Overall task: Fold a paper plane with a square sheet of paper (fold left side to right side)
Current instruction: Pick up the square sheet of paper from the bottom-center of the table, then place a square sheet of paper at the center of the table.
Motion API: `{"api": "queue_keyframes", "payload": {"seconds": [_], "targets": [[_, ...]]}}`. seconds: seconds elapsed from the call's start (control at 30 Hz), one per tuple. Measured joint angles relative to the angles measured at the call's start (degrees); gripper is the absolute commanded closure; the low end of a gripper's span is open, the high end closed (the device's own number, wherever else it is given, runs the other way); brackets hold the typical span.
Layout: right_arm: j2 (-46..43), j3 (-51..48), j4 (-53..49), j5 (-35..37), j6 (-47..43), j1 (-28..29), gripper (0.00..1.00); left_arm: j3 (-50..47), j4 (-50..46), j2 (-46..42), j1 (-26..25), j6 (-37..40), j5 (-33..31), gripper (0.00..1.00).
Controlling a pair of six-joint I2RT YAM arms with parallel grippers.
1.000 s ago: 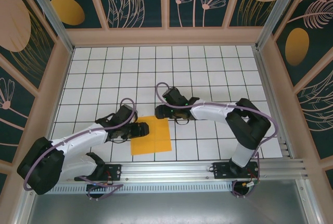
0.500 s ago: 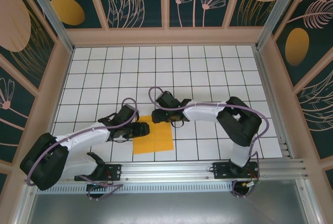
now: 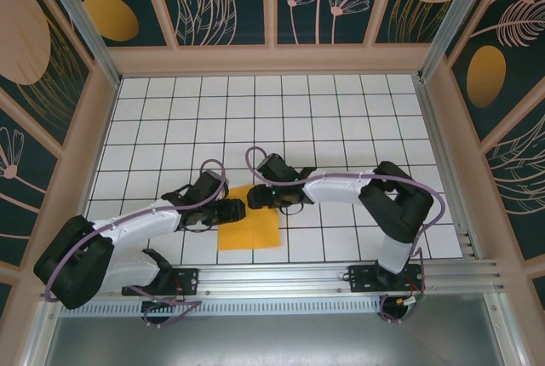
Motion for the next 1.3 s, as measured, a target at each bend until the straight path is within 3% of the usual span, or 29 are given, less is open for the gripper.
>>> {"api": "queue_keyframes", "payload": {"seconds": [0.2, 0.3, 0.53, 0.73, 0.97, 1.3], "targets": [[-2.4, -3.4, 1.0, -3.0, 0.4, -1.0, 0.69, 0.0, 0.2, -1.1, 0.0, -0.1, -1.3, 0.32], [-5.1, -6.4, 3.5, -4.9, 0.7, -3.0, 0.76, 0.3, 0.2, -3.2, 0.0, -0.2, -3.4, 0.28], [-14.5, -16.6, 12.7, -11.6, 0.7, -12.5, 0.77, 5.0, 0.5, -5.7, 0.0, 0.0, -8.5, 0.20], [-23.6, -21.9, 17.2, -20.7, -2.8, -26.2, 0.78, 11.0, 1.4, -5.8, 0.9, 3.9, -10.1, 0.13], [-31.7, -21.3, 18.6, -32.4, -9.6, -40.8, 0.78, 18.1, 6.9, -4.5, 9.9, 11.7, 0.1, 0.13], [-39.7, -11.6, 12.0, -44.3, -20.2, -42.6, 0.79, 33.9, 9.3, 4.0, 11.3, 27.6, 22.2, 0.20]]}}
